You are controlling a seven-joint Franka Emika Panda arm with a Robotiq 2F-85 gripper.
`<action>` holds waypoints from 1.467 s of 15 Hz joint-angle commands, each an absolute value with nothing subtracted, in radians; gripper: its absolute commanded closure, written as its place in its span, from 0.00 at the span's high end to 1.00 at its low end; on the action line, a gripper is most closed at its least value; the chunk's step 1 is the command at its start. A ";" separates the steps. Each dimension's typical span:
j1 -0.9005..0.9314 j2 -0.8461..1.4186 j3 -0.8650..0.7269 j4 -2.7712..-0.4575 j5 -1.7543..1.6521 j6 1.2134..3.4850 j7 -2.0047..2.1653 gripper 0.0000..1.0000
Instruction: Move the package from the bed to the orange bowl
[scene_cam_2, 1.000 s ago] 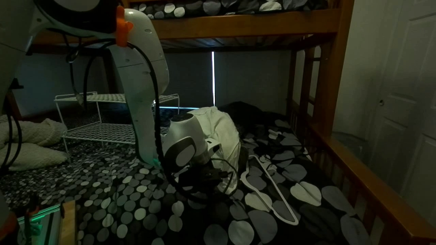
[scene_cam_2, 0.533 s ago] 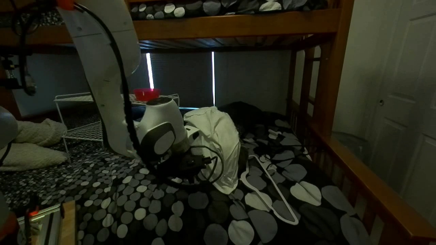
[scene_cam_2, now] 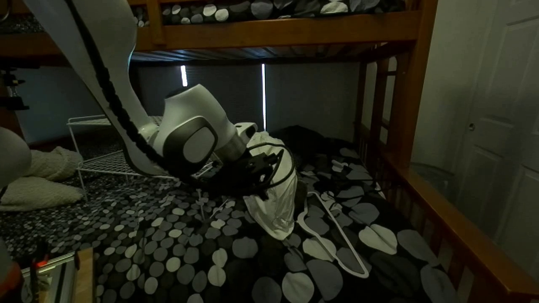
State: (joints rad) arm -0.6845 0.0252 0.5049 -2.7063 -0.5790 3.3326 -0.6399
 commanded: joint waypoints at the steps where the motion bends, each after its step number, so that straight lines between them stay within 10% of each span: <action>1: -0.685 0.020 0.548 -2.646 -0.641 3.355 -0.545 0.01; 9: -0.293 0.072 0.217 -2.639 -0.625 3.385 -0.528 0.01; 15: -0.386 0.130 0.466 -2.564 -0.892 3.624 -0.316 0.01; 22: -0.498 -0.055 0.399 -2.422 -1.380 3.699 -0.008 0.01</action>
